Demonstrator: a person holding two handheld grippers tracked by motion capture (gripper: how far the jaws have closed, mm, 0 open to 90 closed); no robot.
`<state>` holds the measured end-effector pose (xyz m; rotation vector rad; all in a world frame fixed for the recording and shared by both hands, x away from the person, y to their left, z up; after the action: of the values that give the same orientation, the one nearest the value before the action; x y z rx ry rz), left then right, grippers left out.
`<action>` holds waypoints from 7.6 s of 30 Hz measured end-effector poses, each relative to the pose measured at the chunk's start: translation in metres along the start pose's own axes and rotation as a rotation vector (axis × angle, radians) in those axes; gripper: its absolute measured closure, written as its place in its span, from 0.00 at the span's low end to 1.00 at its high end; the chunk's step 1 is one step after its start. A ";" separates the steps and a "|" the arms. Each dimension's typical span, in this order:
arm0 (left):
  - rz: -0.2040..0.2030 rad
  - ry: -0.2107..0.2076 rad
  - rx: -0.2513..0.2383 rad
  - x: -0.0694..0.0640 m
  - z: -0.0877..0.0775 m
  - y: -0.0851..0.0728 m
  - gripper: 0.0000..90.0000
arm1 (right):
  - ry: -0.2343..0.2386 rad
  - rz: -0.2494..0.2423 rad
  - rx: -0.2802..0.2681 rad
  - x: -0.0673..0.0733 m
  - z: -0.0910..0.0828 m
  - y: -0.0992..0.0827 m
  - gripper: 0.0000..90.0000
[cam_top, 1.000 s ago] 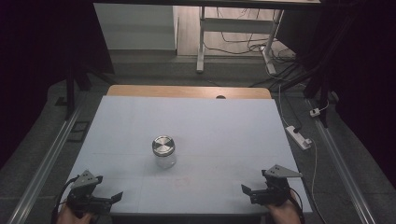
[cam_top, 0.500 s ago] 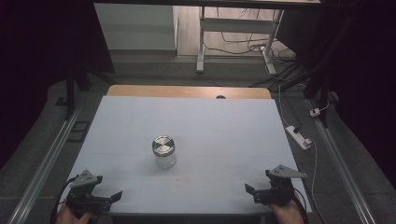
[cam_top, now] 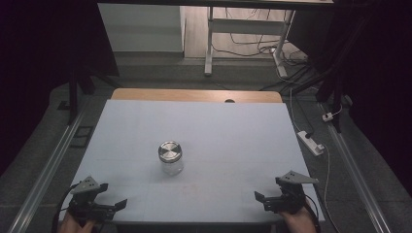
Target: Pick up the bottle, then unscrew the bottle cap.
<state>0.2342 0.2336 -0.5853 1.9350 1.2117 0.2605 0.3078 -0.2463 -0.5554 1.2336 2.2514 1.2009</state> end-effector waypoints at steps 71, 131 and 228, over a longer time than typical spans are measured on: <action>0.265 -0.099 -0.045 -0.033 0.110 0.104 0.00 | 0.017 -0.058 0.034 0.006 0.004 -0.002 0.00; 0.364 -0.120 -0.065 -0.048 0.140 0.125 0.17 | 0.037 -0.065 0.043 0.007 0.005 -0.003 0.00; 0.441 -0.280 -0.081 -0.126 0.115 0.148 0.17 | 0.214 -0.152 -0.021 0.059 0.014 0.041 0.00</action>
<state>0.3296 0.0389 -0.5219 2.0691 0.5786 0.2505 0.3037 -0.1799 -0.5241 0.9449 2.4264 1.3494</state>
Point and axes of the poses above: each handheld gripper's, and its own axes: z roughly forward along the jaws, y roughly out of its top, x roughly to its left, the point moved 9 cm from there along z, roughly forward along the jaws, and after that the axes turned 3 degrees about -x, right-handed, at the moved point
